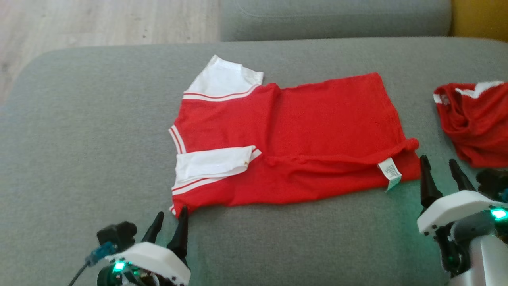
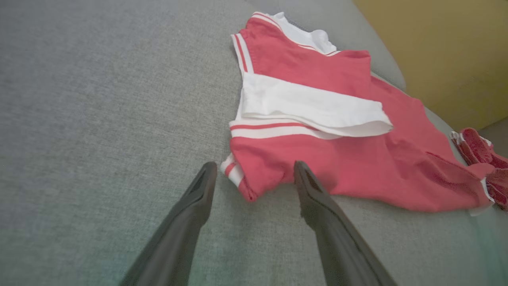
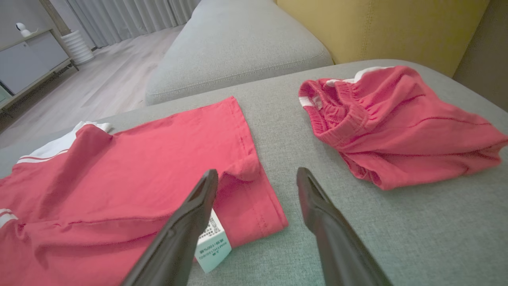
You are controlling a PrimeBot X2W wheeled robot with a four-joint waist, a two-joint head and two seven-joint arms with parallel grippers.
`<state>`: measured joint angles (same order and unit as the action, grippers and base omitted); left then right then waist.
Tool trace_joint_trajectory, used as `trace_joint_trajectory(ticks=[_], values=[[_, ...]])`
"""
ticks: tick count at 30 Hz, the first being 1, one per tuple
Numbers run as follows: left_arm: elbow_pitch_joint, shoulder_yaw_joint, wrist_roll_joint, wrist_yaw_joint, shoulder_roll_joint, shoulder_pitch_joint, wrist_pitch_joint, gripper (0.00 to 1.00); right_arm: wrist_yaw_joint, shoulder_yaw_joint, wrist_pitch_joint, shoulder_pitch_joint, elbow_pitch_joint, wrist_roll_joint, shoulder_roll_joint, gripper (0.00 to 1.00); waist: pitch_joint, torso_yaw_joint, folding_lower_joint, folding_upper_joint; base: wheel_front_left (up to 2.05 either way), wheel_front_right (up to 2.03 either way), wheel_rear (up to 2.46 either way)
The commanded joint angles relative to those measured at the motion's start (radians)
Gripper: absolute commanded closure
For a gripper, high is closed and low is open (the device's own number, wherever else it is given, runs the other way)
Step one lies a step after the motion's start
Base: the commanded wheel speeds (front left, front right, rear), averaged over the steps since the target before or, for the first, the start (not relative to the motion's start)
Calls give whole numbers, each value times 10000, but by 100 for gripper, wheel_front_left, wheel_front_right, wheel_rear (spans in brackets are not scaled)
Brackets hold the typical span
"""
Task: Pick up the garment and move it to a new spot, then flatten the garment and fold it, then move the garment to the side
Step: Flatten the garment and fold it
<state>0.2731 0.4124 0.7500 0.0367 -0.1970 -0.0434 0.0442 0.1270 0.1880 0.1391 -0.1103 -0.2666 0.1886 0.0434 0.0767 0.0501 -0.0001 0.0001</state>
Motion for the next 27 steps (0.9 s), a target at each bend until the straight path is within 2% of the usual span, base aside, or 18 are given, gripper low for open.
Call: trace_joint_trajectory(ticks=[1,6,15,18,19,20,21,22,23,27], values=[[-165,-478,85,79,22,-629,-11,0,37,-313,-122,-267,412,55,68,0,151,-157,1,-1,0,0,0],[659,-694,293,252,150,-974,36,0,37,-524,-181,-380,374,77,68,0,443,-456,1,-1,0,0,0],[1710,-751,590,62,435,-1391,-21,1,37,-578,-368,-1002,-689,58,68,0,878,-519,1,-1,0,0,0],[1907,-687,604,-16,523,-1506,-54,34,37,-563,-403,-1361,-1322,13,68,0,975,-467,1,-1,0,0,0],[1950,-660,608,-45,555,-1537,-63,49,37,-563,-352,-1469,-1572,-34,68,0,999,-438,1,-1,0,0,0],[1987,-633,608,-71,584,-1569,-75,56,37,-566,-325,-1574,-1798,-66,68,0,1019,-403,1,-1,0,0,0],[2020,-603,604,-97,613,-1601,-89,69,37,-547,-305,-1675,-2028,-60,68,0,1038,-361,1,-1,0,0,0],[2051,-579,604,-121,638,-1625,-109,77,37,-536,-265,-1773,-2272,-57,68,0,1047,-331,1,-1,0,0,0],[2073,-564,601,-149,658,-1644,-153,100,37,-527,-246,-1874,-2504,-13,68,0,1053,-304,1,-1,0,0,0],[2099,-530,578,-246,710,-1653,-389,100,37,-387,-203,-2274,-3450,249,68,2,1035,-213,1,-1,0,0,0]])
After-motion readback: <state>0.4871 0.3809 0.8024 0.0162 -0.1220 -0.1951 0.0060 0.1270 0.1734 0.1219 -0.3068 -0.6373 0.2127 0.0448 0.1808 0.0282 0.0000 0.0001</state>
